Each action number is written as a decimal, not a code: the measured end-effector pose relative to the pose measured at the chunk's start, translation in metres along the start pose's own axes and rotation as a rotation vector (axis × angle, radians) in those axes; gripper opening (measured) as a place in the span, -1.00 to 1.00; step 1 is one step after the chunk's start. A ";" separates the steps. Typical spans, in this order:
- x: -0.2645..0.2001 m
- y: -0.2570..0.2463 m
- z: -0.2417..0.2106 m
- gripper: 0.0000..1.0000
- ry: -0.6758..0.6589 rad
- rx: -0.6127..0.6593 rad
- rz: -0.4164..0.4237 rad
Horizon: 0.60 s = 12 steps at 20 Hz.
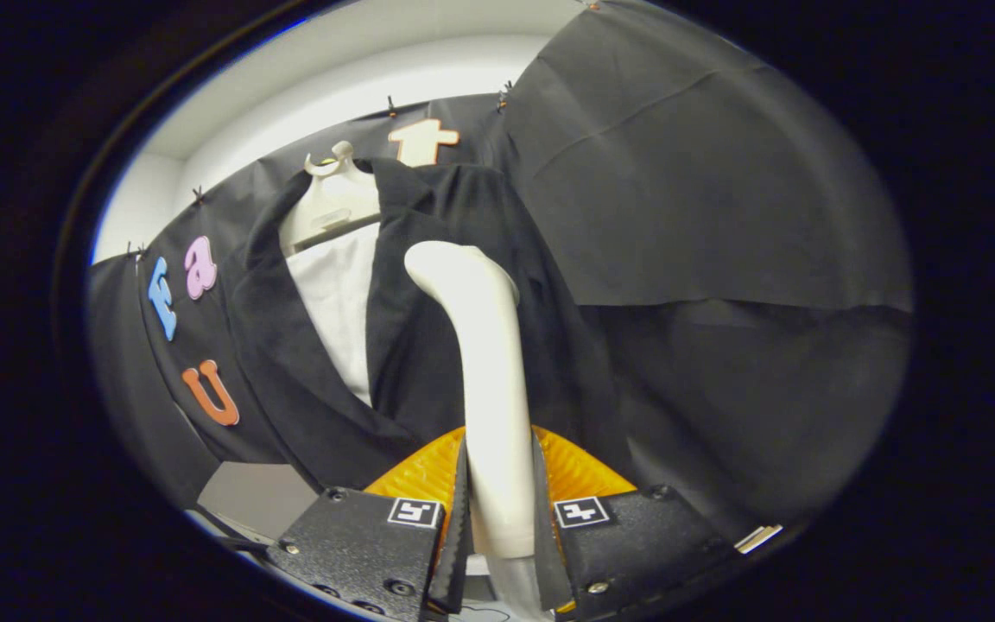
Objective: Iron the clothes twice with a garment steamer, once on the left side and once on the right side.
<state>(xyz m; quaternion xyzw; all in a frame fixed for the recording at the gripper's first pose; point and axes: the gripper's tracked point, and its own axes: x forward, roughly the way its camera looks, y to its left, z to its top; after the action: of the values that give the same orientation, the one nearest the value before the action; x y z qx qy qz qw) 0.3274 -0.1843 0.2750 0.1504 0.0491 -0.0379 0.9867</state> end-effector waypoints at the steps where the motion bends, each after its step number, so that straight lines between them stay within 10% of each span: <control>1: 0.001 -0.003 -0.005 -0.31 0.012 0.004 -0.009; 12: -0.004 -0.008 -0.070 -0.30 0.108 -0.041 -0.060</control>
<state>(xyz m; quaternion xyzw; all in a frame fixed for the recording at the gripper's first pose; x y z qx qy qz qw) 0.3164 -0.1711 0.2065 0.1306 0.1075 -0.0580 0.9839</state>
